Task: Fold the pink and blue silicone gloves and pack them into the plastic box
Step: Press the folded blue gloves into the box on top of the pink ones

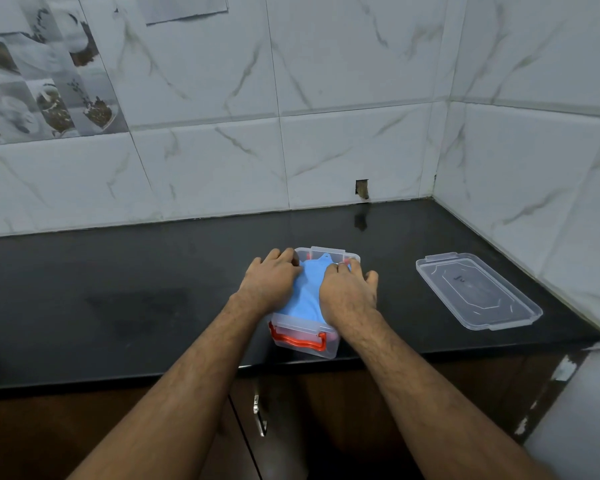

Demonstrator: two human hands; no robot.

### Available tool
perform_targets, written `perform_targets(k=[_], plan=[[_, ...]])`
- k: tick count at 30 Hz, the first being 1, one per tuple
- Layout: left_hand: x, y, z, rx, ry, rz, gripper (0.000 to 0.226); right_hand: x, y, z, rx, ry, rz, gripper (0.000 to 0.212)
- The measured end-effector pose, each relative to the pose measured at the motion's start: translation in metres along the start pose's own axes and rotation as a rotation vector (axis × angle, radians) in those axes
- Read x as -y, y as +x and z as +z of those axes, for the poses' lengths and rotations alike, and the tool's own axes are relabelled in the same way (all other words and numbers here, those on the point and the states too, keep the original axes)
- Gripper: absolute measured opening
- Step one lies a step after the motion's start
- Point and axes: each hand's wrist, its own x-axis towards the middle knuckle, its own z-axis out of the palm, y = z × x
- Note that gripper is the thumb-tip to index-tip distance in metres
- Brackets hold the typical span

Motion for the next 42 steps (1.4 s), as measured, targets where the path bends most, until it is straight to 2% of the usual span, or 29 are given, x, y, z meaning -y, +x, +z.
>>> perform_targets(k=[4,8,11,13,15,17,24,26,29,34,36,38,40,42], plan=[[-0.001,0.0,0.003,-0.032,-0.107,-0.055,0.053,-0.002,0.0,0.002,-0.035,0.044,0.014,0.046],[-0.001,-0.004,0.006,-0.095,-0.249,-0.136,0.062,-0.004,-0.001,0.004,-0.179,0.125,-0.022,0.042],[-0.001,-0.004,0.007,-0.157,-0.326,-0.155,0.054,-0.004,0.0,0.002,-0.304,0.129,-0.125,0.041],[0.0,-0.003,0.007,-0.177,-0.331,-0.143,0.046,-0.002,0.0,0.003,-0.352,0.106,-0.223,0.032],[-0.001,-0.002,0.007,-0.177,-0.337,-0.135,0.039,-0.005,0.002,0.003,-0.323,0.22,-0.289,0.021],[-0.001,-0.002,0.007,-0.171,-0.358,-0.147,0.037,-0.011,0.006,0.002,-0.22,0.335,-0.282,0.022],[-0.004,-0.005,0.005,-0.12,-0.264,-0.172,0.048,-0.022,0.022,-0.013,0.124,-0.035,-0.245,0.023],[-0.005,-0.004,0.005,-0.083,-0.229,-0.185,0.055,-0.018,0.019,-0.012,0.126,-0.1,-0.254,0.028],[-0.005,-0.003,0.005,-0.033,-0.243,-0.211,0.054,-0.013,0.012,-0.005,0.026,-0.144,-0.236,0.038],[-0.006,-0.005,0.004,0.004,-0.297,-0.209,0.055,-0.016,0.011,-0.006,-0.024,-0.155,-0.283,0.031],[-0.006,-0.007,0.001,-0.059,-0.321,-0.212,0.055,-0.016,0.01,-0.006,-0.092,-0.132,-0.329,0.029],[-0.007,-0.011,-0.006,-0.234,-0.309,-0.208,0.05,-0.016,0.008,-0.008,-0.164,-0.082,-0.389,0.037],[-0.008,-0.019,-0.012,-0.405,-0.215,-0.123,0.039,-0.018,0.004,-0.012,-0.21,-0.035,-0.443,0.048],[-0.007,-0.03,-0.011,-0.509,-0.179,0.009,0.024,-0.023,0.001,-0.016,-0.242,0.047,-0.451,0.051]])
